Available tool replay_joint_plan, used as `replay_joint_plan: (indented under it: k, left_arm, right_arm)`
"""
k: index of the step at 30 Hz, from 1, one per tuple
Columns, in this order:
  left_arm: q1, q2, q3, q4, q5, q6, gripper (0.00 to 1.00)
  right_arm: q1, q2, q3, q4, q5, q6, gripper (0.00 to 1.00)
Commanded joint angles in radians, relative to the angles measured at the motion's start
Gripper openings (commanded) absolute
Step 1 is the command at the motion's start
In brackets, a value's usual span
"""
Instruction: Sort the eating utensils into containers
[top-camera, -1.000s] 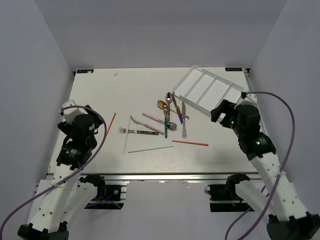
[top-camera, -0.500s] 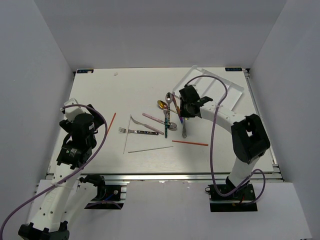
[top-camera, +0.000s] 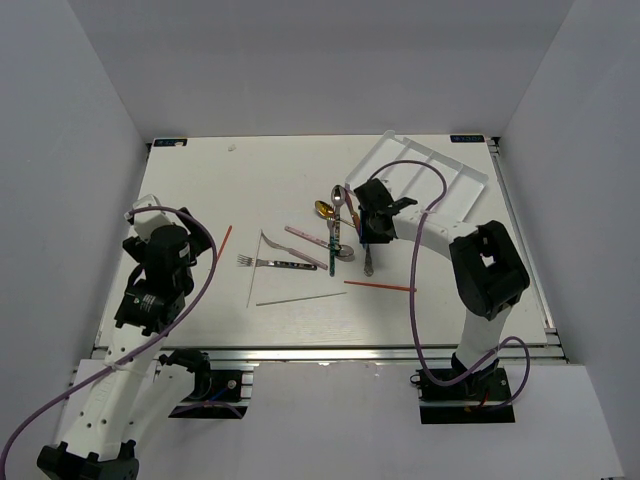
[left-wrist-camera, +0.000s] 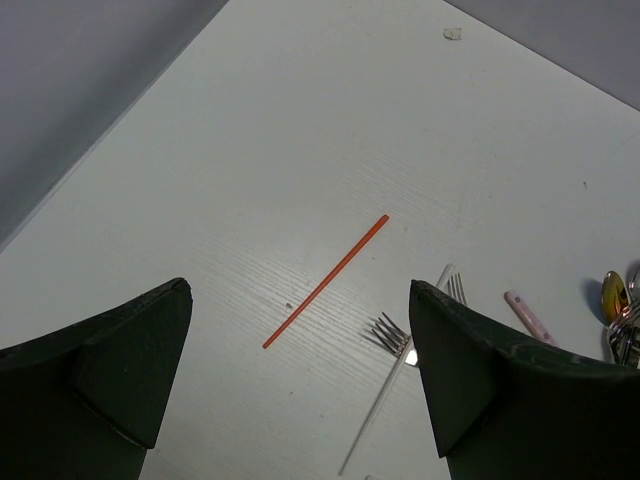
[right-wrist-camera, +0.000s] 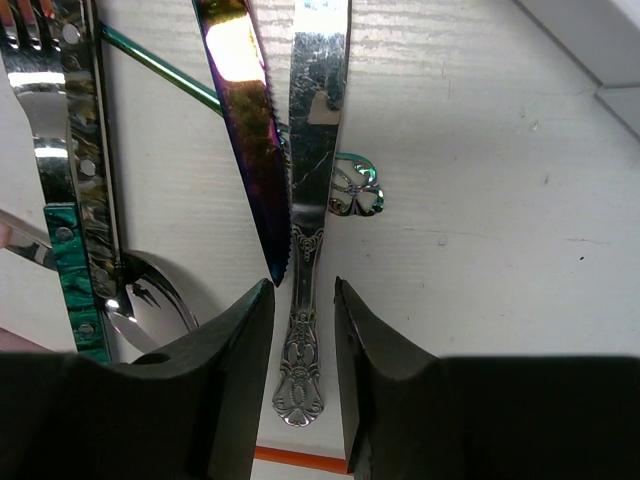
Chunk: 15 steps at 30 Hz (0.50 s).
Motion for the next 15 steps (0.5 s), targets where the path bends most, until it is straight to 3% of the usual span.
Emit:
replay_joint_plan:
  k: [1, 15]
  left_arm:
    - [0.007, 0.004, 0.003, 0.021, 0.019, 0.009, 0.98]
    - [0.007, 0.001, 0.002, 0.025, 0.028, 0.012, 0.98]
  right_arm:
    - [0.006, 0.013, -0.012, 0.025, -0.004, -0.012, 0.36]
    - [0.018, 0.073, -0.035, 0.038, 0.013, -0.005, 0.32]
